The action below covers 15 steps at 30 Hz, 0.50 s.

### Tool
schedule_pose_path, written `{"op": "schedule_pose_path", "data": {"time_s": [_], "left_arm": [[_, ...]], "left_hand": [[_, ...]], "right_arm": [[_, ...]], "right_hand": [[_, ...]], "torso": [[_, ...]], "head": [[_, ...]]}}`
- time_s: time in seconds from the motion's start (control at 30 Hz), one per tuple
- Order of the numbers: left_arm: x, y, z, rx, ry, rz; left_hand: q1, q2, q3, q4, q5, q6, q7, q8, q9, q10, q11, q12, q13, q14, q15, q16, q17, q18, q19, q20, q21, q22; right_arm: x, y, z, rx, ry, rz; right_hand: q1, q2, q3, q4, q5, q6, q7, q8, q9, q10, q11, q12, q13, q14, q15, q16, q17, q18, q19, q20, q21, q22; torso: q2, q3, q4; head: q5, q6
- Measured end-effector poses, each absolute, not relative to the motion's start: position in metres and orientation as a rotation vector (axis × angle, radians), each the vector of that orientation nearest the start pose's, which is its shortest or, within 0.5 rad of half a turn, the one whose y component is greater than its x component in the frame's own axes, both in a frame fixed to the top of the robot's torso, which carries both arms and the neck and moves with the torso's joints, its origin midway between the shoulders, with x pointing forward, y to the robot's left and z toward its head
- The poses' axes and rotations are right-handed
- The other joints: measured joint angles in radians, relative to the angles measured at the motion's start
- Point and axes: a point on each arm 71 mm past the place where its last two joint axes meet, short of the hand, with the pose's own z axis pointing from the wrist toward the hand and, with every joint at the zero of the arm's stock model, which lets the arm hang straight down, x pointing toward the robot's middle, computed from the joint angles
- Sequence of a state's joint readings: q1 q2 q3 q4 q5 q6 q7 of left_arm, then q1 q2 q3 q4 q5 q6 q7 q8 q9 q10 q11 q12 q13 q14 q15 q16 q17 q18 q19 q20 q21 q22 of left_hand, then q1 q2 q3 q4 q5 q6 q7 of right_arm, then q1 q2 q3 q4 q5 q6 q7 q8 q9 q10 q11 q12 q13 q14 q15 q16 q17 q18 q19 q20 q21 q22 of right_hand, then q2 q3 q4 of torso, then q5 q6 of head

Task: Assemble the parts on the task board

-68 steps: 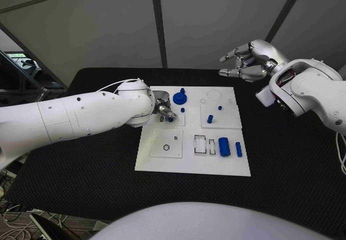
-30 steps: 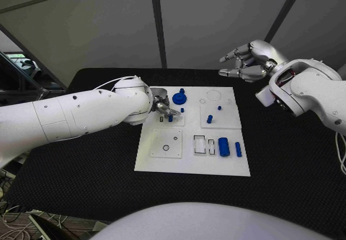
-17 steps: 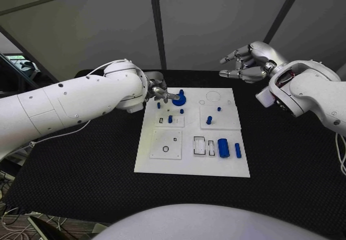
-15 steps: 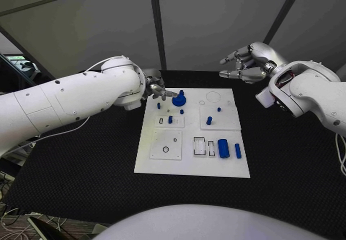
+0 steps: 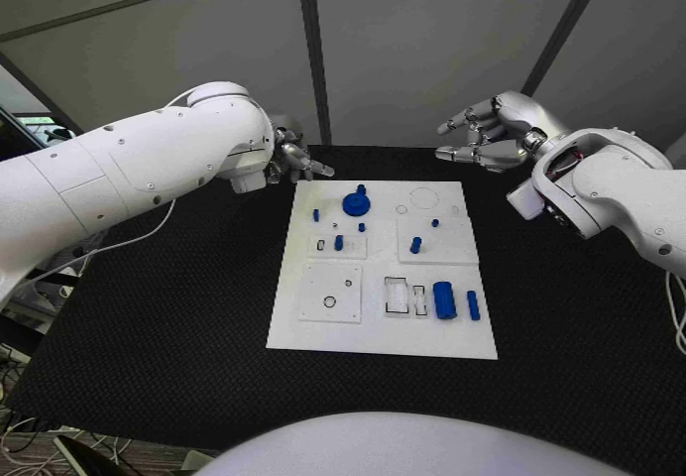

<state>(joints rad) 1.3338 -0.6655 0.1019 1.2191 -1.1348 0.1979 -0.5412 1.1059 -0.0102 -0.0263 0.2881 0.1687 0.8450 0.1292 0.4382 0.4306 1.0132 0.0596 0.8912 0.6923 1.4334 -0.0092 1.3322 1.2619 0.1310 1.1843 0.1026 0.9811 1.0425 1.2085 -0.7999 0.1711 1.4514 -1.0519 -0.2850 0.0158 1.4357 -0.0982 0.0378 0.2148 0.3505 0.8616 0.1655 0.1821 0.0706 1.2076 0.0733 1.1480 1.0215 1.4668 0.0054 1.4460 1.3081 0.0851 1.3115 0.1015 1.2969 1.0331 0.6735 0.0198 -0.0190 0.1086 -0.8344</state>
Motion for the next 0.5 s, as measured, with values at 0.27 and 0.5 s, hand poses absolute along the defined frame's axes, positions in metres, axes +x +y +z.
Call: {"op": "schedule_pose_path", "data": {"time_s": [0.27, 0.5], "left_arm": [[0.563, 0.216, -0.126, -0.249, 2.134, -0.348], [0.55, 0.204, -0.137, -0.165, 2.2, -0.354]], "left_hand": [[0.012, 0.012, -0.014, -0.003, 0.005, 0.025, -0.007, 0.004, -0.011, 0.008, -0.008, 0.007, -0.008, 0.014, -0.007, 0.023, 0.027, 0.0, 0.028, -0.005, 0.034, 0.034], [0.05, 0.029, -0.017, -0.005, 0.009, 0.049, -0.019, 0.004, -0.027, 0.033, -0.022, 0.023, -0.016, 0.027, -0.012, 0.074, 0.046, 0.0, 0.08, -0.013, 0.096, 0.091]], "right_arm": [[0.523, -0.204, -0.108, 0.227, 1.536, 0.975], [0.523, -0.204, -0.108, 0.226, 1.538, 0.976]], "right_hand": [[0.0, 0.0, 0.002, 0.002, 0.0, 0.0, 0.0, 0.0, 0.0, 0.0, 0.0, 0.0, 0.0, 0.0, 0.0, 0.0, 0.0, 0.0, 0.0, 0.0, 0.0, 0.0], [0.0, 0.0, 0.002, 0.002, 0.005, 0.0, 0.0, 0.0, 0.0, 0.0, 0.0, 0.0, 0.0, 0.0, 0.0, 0.0, 0.0, 0.0, 0.0, 0.0, 0.0, 0.0]], "torso": [[0.0, -0.0003, 0.0007], [-0.001, -0.0003, 0.0007]], "head": [[-0.002, 0.002], [-0.002, 0.005]]}}
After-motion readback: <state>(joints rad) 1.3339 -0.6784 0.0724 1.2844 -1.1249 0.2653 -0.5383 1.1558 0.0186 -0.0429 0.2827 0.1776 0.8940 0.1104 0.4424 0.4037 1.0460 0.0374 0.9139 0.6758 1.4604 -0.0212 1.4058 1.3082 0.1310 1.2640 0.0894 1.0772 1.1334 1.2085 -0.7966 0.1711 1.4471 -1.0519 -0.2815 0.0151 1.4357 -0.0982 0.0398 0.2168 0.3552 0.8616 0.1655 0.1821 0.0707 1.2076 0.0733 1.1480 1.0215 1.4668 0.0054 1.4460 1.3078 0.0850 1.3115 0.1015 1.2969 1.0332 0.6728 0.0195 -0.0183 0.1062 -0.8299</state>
